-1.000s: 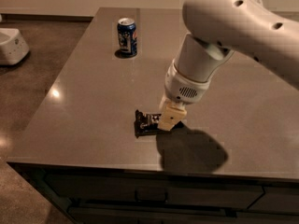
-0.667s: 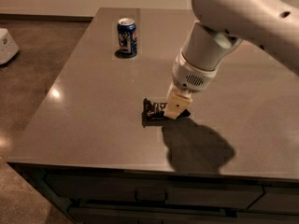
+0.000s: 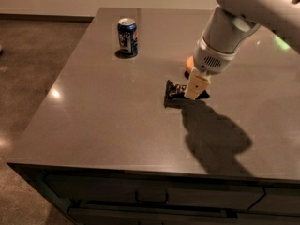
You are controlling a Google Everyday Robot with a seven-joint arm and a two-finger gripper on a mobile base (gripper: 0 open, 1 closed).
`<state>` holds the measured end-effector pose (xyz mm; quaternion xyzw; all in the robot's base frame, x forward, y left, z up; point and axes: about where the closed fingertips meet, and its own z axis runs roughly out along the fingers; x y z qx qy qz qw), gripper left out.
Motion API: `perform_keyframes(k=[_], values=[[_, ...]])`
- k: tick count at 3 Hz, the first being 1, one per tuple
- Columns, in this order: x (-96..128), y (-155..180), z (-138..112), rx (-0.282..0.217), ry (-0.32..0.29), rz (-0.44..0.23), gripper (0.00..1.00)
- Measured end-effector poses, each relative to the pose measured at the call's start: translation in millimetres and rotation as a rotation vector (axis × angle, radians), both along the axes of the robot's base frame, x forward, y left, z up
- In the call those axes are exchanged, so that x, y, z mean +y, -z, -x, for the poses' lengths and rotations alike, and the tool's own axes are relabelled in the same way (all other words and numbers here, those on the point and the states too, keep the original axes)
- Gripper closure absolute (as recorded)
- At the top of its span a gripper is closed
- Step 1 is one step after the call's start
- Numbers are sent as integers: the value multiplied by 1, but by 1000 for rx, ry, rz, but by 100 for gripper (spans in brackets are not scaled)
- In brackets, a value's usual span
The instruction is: Move rxbar chocolate near orange
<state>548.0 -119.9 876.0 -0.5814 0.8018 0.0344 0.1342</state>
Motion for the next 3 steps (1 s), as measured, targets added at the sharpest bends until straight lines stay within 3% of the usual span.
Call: perform_keyframes(k=[1, 2, 3], values=[[-37, 7, -25, -2, 75, 20, 97], [-52, 11, -38, -6, 105, 25, 75], [-52, 12, -39, -5, 105, 25, 51]])
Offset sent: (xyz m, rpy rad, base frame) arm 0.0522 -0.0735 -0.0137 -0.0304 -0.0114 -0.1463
